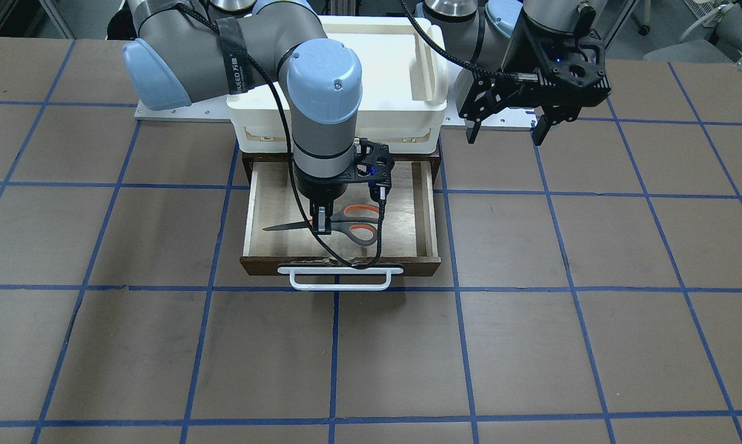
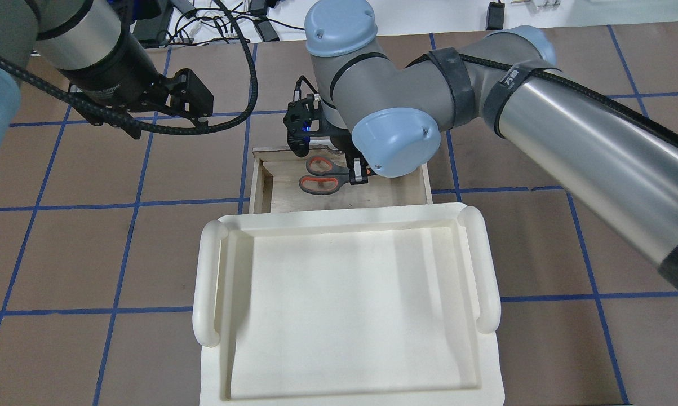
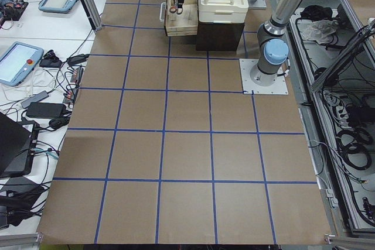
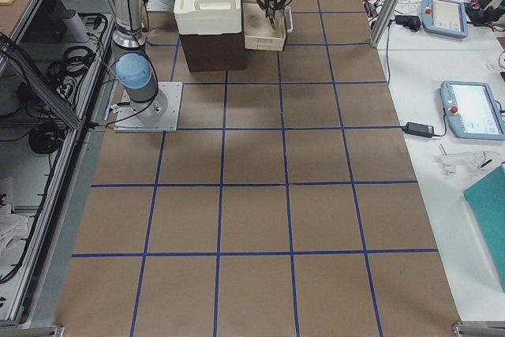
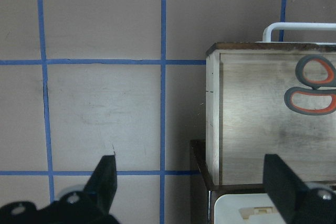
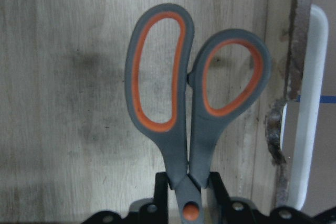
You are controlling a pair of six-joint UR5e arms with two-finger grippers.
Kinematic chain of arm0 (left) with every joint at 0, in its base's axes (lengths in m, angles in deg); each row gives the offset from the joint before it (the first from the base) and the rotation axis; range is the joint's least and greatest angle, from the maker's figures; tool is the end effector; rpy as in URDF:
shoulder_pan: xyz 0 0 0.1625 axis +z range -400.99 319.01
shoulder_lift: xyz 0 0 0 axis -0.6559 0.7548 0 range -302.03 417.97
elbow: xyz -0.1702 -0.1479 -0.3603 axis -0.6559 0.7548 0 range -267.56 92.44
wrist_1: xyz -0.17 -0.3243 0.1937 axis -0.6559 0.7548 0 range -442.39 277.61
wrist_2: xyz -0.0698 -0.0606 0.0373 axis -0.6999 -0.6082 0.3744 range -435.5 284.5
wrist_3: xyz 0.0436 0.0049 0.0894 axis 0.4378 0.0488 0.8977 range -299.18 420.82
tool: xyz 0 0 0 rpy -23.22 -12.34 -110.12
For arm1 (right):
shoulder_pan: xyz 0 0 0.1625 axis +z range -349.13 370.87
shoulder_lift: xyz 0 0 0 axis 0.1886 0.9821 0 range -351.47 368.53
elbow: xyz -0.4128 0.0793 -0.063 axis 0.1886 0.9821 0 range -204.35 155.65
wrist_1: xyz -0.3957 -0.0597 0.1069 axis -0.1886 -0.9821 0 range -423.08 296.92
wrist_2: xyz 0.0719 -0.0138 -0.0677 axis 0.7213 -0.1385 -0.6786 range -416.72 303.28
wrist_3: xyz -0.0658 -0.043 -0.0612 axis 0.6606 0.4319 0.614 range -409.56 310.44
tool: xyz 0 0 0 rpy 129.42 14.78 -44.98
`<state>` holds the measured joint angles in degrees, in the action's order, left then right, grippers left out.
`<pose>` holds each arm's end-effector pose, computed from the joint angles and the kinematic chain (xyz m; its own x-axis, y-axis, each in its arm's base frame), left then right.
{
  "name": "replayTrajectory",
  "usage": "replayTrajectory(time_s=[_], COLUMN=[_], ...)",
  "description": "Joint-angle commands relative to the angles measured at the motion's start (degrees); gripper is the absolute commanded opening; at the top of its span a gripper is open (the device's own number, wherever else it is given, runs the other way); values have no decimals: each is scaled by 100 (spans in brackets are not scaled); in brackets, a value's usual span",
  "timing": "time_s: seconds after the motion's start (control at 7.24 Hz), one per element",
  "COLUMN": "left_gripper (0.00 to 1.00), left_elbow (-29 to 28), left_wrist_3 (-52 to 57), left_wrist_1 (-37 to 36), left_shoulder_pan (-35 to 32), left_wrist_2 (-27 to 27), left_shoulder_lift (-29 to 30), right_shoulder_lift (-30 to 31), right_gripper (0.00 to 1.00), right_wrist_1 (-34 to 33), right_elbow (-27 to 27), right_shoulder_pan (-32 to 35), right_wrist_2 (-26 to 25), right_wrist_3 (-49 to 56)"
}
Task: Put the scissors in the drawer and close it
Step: 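Lower the scissors into the drawer and open the right gripper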
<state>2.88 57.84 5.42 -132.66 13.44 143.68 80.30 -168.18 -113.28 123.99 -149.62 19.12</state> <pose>-0.1487 -0.4650 0.5241 -0.9995 -0.0207 0.0238 -0.0231 0.9943 -0.1040 0.3550 -0.5049 0.3475 0.0319 -0.9994 -0.0152 -0.9976 -0.0328 0.0603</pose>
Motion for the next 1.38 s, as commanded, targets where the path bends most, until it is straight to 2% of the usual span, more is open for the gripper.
replayTrajectory(time_s=[0.0, 0.14, 0.28, 0.41, 0.83, 1.11, 1.24], left_gripper=[100, 100, 100, 100, 100, 100, 100], left_elbow=[0, 0, 0, 0, -97, -9, -26], left_wrist_3=[0, 0, 0, 0, 0, 280, -598], left_wrist_1=[-1, -1, -1, -1, -54, -106, -202], left_shoulder_pan=[0, 0, 0, 0, 70, 9, -69], left_wrist_2=[0, 0, -9, 0, -53, -88, -114], left_shoulder_lift=[-3, -3, -3, -3, 94, 199, 287], right_shoulder_lift=[-5, -5, -5, 21, 345, 512, 704], right_gripper=[41, 62, 88, 100, 100, 100, 100], right_wrist_1=[-11, -55, -81, -116, -170, -125, -108], right_elbow=[-89, -89, -89, -46, 147, 262, 263], right_shoulder_pan=[9, 9, 9, 0, -394, -885, -1131], right_wrist_2=[148, 367, 378, 370, 352, 361, 352], right_wrist_3=[-29, -55, -56, -91, -1545, -2432, -2934])
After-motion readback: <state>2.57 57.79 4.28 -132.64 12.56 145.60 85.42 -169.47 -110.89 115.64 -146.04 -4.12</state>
